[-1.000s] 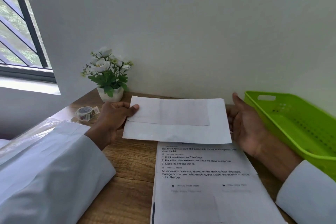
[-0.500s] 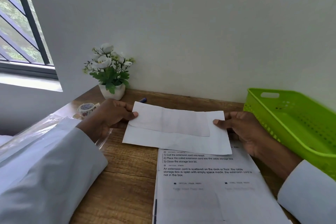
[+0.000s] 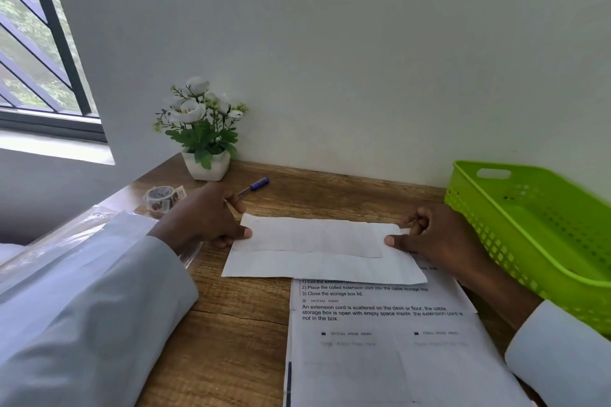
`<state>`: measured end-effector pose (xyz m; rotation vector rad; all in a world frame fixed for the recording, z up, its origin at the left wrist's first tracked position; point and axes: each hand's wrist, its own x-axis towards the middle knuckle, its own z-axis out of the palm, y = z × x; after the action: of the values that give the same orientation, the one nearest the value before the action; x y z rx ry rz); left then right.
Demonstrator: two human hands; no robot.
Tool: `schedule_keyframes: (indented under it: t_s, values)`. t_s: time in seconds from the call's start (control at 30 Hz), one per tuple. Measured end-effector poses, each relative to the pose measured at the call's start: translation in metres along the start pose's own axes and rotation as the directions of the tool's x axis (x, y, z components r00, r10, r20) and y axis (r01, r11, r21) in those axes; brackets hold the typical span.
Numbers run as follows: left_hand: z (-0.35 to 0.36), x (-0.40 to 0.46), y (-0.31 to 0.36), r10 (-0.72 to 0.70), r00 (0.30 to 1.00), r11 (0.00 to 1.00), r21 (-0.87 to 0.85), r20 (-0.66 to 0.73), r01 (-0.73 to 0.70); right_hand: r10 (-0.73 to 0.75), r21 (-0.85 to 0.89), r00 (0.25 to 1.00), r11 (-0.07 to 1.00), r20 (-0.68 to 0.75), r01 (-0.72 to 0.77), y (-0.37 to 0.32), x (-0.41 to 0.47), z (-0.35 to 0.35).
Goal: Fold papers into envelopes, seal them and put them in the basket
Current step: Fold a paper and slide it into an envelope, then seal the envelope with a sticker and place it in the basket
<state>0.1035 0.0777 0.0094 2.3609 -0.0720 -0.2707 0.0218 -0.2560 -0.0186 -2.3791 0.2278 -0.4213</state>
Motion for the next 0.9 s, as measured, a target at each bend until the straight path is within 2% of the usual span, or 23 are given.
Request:
schedule_keyframes:
  t_s: [0.13, 0.2, 0.27, 0.33, 0.43, 0.53, 0.57, 0.63, 0.73, 0.9]
  values:
    - [0.004, -0.003, 0.003, 0.101, 0.994, 0.989, 0.114, -0.032, -0.097, -0.044, -0.16, 0.999, 0.986, -0.022, 0.04, -0.005, -0.002, -0.002]
    - [0.001, -0.006, 0.004, 0.161, 0.984, 0.984, 0.092, -0.078, -0.153, -0.077, -0.193, 0.996, 0.979, -0.051, 0.066, -0.016, -0.002, -0.003]
    - [-0.006, -0.009, 0.002, 0.233, 0.955, 0.972, 0.013, -0.186, -0.235, -0.131, -0.159, 0.988, 0.981, -0.088, 0.115, -0.034, -0.002, -0.002]
    - [-0.016, -0.011, -0.001, 0.289, 0.895, 0.947, -0.035, -0.339, -0.319, -0.19, -0.095, 0.977, 0.979, -0.1, 0.181, -0.057, 0.0, 0.002]
    - [-0.035, -0.007, -0.016, 0.285, 0.774, 0.927, -0.044, -0.566, -0.373, -0.299, -0.067, 0.953, 0.953, -0.048, 0.295, -0.096, 0.01, 0.017]
    - [-0.053, 0.0, -0.038, 0.226, 0.679, 0.95, 0.002, -0.698, -0.314, -0.404, -0.047, 0.914, 0.913, 0.034, 0.406, -0.132, 0.024, 0.043]
    - [-0.056, 0.003, -0.045, 0.207, 0.666, 0.962, 0.025, -0.716, -0.273, -0.425, -0.036, 0.903, 0.903, 0.057, 0.427, -0.139, 0.028, 0.052]
    - [-0.062, 0.006, -0.057, 0.172, 0.678, 0.983, 0.077, -0.715, -0.168, -0.455, 0.008, 0.884, 0.89, 0.107, 0.456, -0.151, 0.034, 0.075]
    - [-0.07, 0.005, -0.069, 0.132, 0.757, 0.988, 0.149, -0.64, -0.047, -0.476, 0.143, 0.864, 0.878, 0.164, 0.456, -0.168, 0.042, 0.115]
    - [-0.076, 0.001, -0.074, 0.167, 0.853, 0.96, 0.278, -0.495, -0.027, -0.458, 0.362, 0.866, 0.856, 0.202, 0.368, -0.191, 0.046, 0.175]
